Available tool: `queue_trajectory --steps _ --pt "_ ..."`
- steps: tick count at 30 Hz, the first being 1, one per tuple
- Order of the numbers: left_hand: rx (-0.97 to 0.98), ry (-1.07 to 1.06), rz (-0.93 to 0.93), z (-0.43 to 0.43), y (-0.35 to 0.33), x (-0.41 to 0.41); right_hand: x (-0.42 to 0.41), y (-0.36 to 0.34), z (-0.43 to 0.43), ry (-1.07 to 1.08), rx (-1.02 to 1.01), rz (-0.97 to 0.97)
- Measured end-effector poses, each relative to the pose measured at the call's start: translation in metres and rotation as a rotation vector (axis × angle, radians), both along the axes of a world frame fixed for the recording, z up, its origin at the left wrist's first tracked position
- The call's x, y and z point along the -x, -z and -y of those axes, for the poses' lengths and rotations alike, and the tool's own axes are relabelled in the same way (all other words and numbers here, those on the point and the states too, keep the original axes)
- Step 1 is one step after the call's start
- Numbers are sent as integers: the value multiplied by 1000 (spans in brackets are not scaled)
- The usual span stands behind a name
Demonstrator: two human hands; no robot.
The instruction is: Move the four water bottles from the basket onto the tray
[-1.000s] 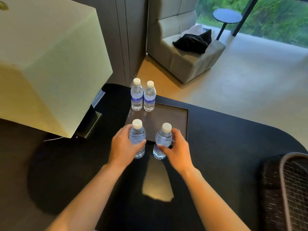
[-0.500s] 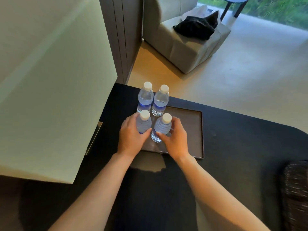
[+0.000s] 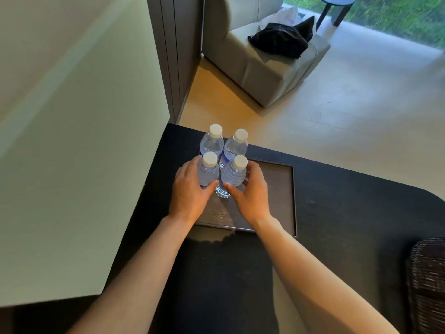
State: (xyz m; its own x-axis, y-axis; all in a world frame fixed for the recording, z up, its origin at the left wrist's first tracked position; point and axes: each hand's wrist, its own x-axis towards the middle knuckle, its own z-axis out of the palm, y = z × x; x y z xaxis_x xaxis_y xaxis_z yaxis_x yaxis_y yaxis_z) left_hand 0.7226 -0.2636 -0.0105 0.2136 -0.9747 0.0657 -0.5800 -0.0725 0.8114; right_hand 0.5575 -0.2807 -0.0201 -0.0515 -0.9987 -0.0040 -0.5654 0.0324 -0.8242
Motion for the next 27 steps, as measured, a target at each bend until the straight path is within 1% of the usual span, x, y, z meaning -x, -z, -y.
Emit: queue_trajectory --steps 15,24,27 --pt "47 51 -3 19 9 -2 -1 6 7 1 29 -8" --pt "1 67 -27 12 10 -1 -2 5 0 7 -8 6" --pt "-3 52 -66 9 8 -1 0 5 -5 7 -8 18"
